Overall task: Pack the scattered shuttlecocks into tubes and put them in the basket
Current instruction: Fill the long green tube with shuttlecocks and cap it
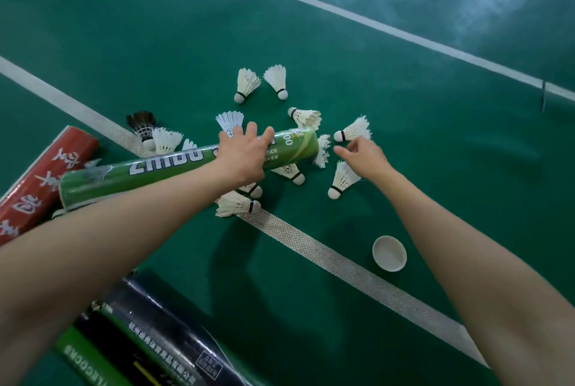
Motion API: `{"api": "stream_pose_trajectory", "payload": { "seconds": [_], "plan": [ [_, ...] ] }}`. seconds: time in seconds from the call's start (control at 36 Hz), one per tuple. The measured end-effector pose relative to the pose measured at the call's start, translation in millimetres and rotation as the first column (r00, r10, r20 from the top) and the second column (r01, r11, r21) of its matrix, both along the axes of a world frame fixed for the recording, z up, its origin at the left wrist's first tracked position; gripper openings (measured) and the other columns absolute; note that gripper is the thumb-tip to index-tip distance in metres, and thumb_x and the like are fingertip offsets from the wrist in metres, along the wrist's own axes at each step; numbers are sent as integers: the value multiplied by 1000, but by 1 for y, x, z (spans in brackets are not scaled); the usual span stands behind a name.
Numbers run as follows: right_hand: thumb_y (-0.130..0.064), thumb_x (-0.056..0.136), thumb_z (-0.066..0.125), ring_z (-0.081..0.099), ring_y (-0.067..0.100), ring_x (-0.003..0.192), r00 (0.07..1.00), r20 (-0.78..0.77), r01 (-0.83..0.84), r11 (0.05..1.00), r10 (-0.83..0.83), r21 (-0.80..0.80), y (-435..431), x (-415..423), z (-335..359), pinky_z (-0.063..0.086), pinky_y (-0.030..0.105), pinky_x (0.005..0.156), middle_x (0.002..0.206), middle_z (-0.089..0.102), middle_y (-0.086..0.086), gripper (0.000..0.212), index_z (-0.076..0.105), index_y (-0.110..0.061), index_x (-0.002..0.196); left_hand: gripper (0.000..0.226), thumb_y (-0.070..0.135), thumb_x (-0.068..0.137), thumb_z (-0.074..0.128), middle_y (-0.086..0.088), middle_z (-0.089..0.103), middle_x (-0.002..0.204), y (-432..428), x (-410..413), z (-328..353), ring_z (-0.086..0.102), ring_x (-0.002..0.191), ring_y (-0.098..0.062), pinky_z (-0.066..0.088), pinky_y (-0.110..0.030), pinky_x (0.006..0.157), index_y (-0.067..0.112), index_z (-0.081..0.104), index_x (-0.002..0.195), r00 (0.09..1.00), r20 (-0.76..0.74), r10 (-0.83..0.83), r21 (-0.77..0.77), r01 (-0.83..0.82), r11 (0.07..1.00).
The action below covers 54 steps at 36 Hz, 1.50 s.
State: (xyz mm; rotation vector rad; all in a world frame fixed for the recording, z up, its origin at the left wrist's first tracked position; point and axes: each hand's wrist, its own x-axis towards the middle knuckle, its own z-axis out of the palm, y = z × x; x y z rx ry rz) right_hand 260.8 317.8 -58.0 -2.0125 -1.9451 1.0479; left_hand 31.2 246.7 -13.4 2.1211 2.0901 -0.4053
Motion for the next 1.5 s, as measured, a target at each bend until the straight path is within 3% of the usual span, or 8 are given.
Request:
{"api": "stream_pose_trajectory", "payload": {
  "seconds": [0.22,0.47,0.83,0.92,1.14,1.22,1.31,1.5],
  "plan": [
    [-24,90,61,53,24,101,998,-5,66,989,-67,-129,-17,4,-23,40,28,76,129,53,13,49,45,-10,133,86,37,74,70,-13,36,126,-1,2,-1,40,115,-35,38,-49,90,23,17,140,997,73,16,14,-17,1000],
    [-22,97,51,50,-1,76,717,-662,467,855,-217,225,-19,-12,40,39,5,66,92,51,-12,30,47,-17,126,88,43,70,69,-9,38,116,-35,-5,8,43,104,-29,40,-42,82,22,18,139,981,192,-10,194,-28,981],
    [-42,100,34,57,-4,102,606,-795,104,987,37,124,-76,-63,47,43,14,92,111,65,-3,36,61,-22,114,88,49,73,66,-7,37,115,-54,-1,15,44,102,-28,45,-44,84,18,17,139,979,204,11,186,-50,981],
    [-54,94,34,44,0,128,584,-812,34,999,-2,22,-71,-63,43,32,21,110,139,53,-6,59,49,-16,137,87,48,73,67,-8,37,115,-51,-7,15,44,99,-28,45,-43,82,20,17,138,987,161,24,173,-52,984],
    [-29,101,39,54,12,82,664,-712,476,863,-227,170,10,-53,47,41,28,76,96,55,1,19,48,-13,98,86,45,75,68,-10,37,121,6,9,26,45,106,-30,41,-38,70,16,16,137,989,141,53,132,-72,989],
    [-21,96,48,47,22,111,912,-340,326,910,-231,257,50,-29,19,37,32,98,122,46,10,22,53,-12,116,88,44,76,68,-12,37,124,30,11,19,44,109,-32,42,-39,72,14,14,139,989,101,105,61,-112,992],
    [-22,93,49,24,30,135,978,14,204,973,-206,110,67,-7,-5,27,39,111,146,26,14,40,49,-26,133,89,42,76,67,-13,36,125,42,14,6,45,109,-32,43,-40,72,13,12,141,990,64,123,10,-123,992],
    [-20,92,54,46,29,124,989,2,151,987,-151,-53,66,-1,-25,39,31,96,140,47,11,44,49,-21,136,90,40,74,68,-13,37,125,48,14,-16,45,110,-33,49,-47,83,12,14,140,982,58,178,-74,-173,982]
  ]
}}
